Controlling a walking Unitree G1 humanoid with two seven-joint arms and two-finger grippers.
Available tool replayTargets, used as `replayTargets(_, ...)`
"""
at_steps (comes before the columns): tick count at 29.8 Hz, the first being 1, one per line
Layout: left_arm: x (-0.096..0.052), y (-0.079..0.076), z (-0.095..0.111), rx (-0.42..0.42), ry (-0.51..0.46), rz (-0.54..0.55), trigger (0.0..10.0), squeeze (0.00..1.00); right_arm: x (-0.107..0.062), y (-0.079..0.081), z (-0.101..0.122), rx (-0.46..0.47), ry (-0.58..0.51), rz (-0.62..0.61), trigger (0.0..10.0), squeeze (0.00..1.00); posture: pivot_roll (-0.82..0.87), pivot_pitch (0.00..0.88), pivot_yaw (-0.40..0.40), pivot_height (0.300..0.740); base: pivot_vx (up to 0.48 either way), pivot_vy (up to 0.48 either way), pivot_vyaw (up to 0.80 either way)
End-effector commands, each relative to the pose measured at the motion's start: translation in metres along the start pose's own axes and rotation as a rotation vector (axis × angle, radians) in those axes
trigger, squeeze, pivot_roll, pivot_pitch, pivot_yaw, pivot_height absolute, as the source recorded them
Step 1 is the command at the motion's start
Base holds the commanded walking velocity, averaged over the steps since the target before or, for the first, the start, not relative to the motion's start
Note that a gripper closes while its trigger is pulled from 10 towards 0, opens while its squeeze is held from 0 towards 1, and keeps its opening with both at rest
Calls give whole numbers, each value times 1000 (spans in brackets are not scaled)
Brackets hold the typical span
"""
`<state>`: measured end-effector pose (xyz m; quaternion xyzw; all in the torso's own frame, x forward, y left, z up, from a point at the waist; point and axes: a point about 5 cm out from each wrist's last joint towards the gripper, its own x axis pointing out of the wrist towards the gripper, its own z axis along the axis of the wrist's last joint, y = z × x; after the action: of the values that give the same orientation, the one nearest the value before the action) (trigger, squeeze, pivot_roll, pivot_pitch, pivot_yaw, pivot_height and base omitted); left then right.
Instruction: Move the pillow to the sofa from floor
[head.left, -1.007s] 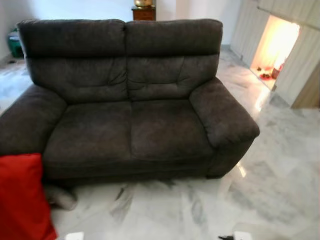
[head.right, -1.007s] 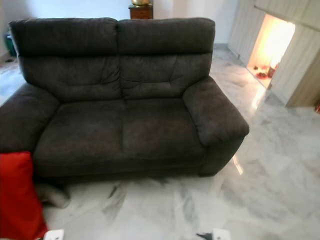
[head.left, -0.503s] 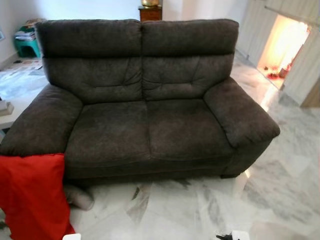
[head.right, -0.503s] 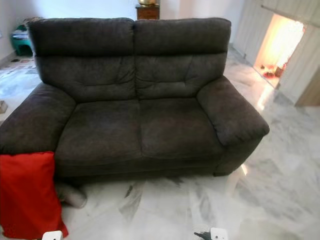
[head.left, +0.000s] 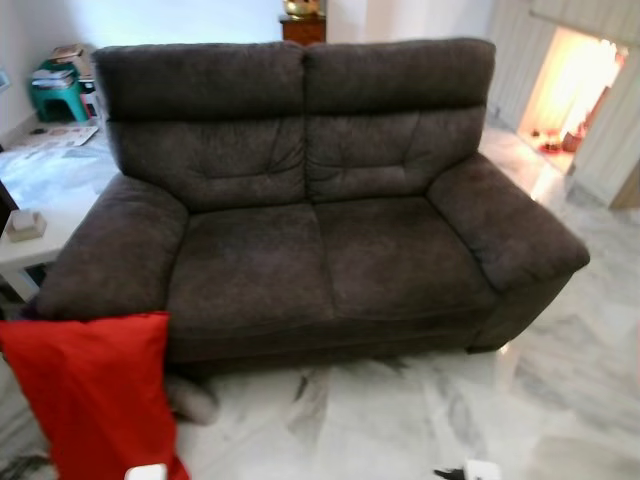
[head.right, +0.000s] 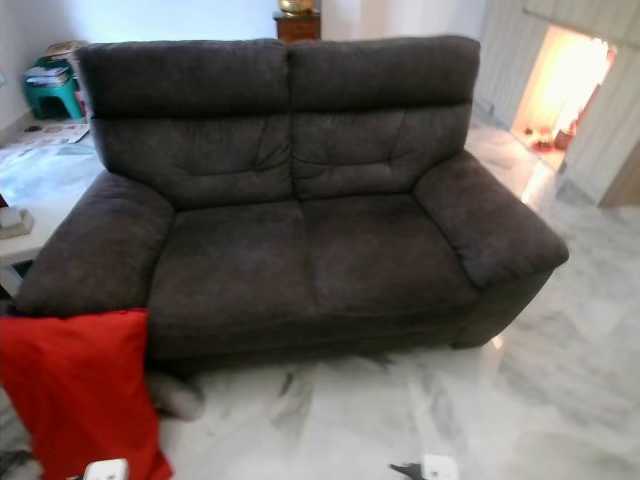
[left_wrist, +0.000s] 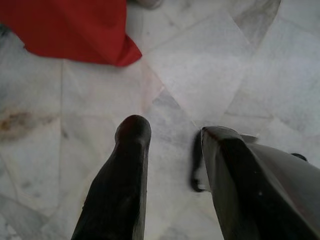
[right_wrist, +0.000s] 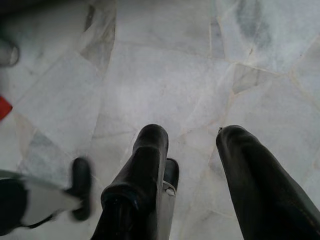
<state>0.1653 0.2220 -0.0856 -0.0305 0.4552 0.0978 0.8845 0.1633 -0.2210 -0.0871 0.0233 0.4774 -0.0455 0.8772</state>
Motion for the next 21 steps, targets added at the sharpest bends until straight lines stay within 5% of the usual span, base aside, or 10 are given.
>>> replayTargets(1,5,-1,19,174,27,-7,10000,0,6,26,24,175,-69,82,10000,0,67,124,73,740,0,386,0)
replayTargets(8,5,-2,19,169,27,-7,10000,0,6,26,27,176,-73,82,10000,0,67,131,70,740,0,385,0)
replayTargets(14,5,-2,19,166,26,-6,10000,0,8,47,22,165,-60,106,10000,0,74,132,68,740,0,385,0)
replayTargets(21,5,-1,19,164,27,-3,10000,0,8,52,23,163,-58,113,10000,0,83,130,67,740,0,385,0)
